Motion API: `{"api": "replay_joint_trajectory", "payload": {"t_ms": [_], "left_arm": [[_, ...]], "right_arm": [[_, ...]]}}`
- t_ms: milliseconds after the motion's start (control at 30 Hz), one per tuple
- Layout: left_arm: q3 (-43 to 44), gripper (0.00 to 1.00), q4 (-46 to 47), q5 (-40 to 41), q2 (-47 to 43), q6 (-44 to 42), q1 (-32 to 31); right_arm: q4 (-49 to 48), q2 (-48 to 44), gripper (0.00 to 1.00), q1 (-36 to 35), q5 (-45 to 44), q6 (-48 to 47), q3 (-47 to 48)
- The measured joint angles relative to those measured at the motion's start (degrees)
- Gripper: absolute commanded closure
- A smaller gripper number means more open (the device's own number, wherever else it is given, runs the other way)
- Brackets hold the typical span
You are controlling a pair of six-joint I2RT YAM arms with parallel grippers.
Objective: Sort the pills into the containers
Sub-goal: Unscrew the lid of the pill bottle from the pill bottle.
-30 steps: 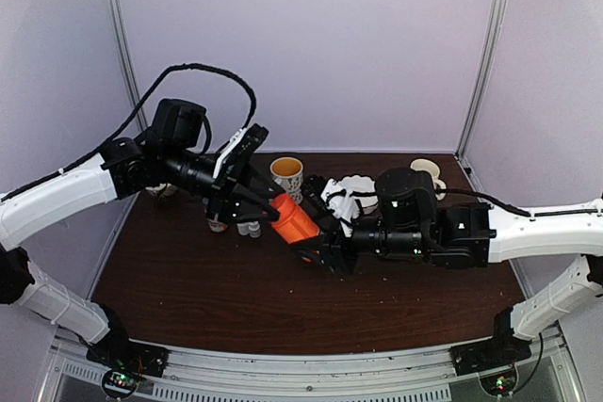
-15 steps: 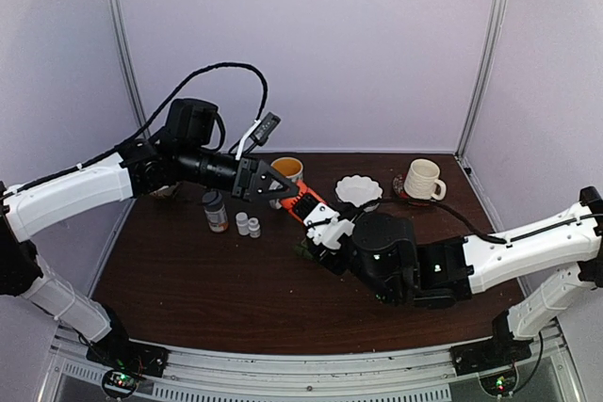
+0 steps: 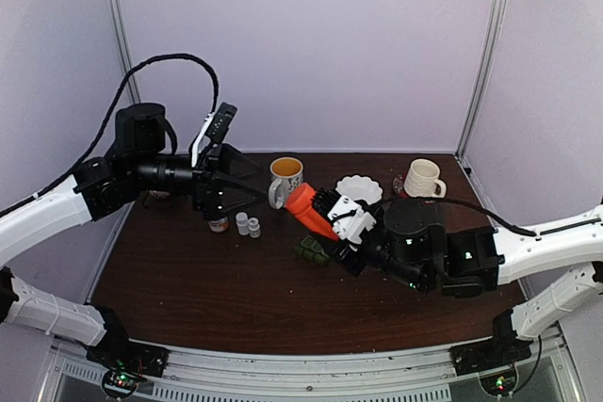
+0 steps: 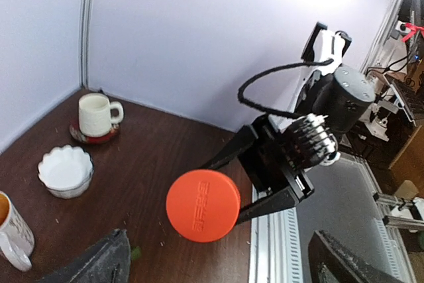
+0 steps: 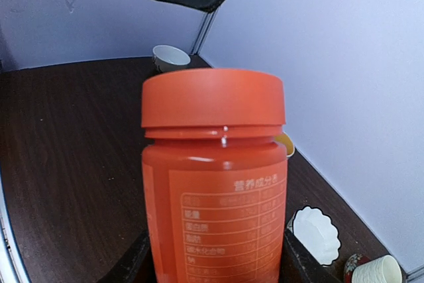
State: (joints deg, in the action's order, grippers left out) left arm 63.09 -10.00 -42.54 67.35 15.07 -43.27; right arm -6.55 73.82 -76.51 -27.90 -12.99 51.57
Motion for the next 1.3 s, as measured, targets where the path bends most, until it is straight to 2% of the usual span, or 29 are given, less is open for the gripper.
{"api": "replay_joint_trajectory", "payload": {"t_ms": [67,267,333,367,533,667,867,1100,1300], "left_arm": [[-4.76,0.03,5.77,1.38,-3.76,-1.53,0.11],[-18.01,0.03,16.87,14.14,-13.75,-1.42,0.44],[-19.21,0.07,17.59,14.25,-16.06,-2.93,0.48],[-18.88,0.04,17.49,13.46,-16.70,-4.37,0.52],[-12.20,0.02,13.42,2.75,-14.12,-14.45,0.52],[-14.03,0.02,13.29,-2.64,-12.98,-21.09,0.46],[-13.57,0.03,7.17,-7.78,-8.83,-32.94,0.00],[-5.70,0.06,-7.58,-11.45,-2.38,-48.04,-2.54],[-3.65,0.08,-14.91,-12.35,-1.18,-54.80,-3.41]], "right_arm": [[1.09,-0.79,1.00,0.79,3.65,1.33,0.00],[3.76,-3.45,1.00,4.66,17.00,5.97,0.00],[4.04,-3.96,1.00,6.34,22.05,7.50,0.02],[4.24,-4.04,1.00,7.28,25.09,8.41,0.04],[7.34,-2.58,1.00,11.67,40.92,12.44,2.36],[9.51,-0.28,1.00,12.87,51.69,14.47,5.33],[13.09,3.32,0.99,13.94,64.46,15.34,8.83],[17.77,9.20,0.99,14.27,72.13,14.51,14.56],[18.75,10.23,0.99,14.53,74.29,14.45,14.82]]}}
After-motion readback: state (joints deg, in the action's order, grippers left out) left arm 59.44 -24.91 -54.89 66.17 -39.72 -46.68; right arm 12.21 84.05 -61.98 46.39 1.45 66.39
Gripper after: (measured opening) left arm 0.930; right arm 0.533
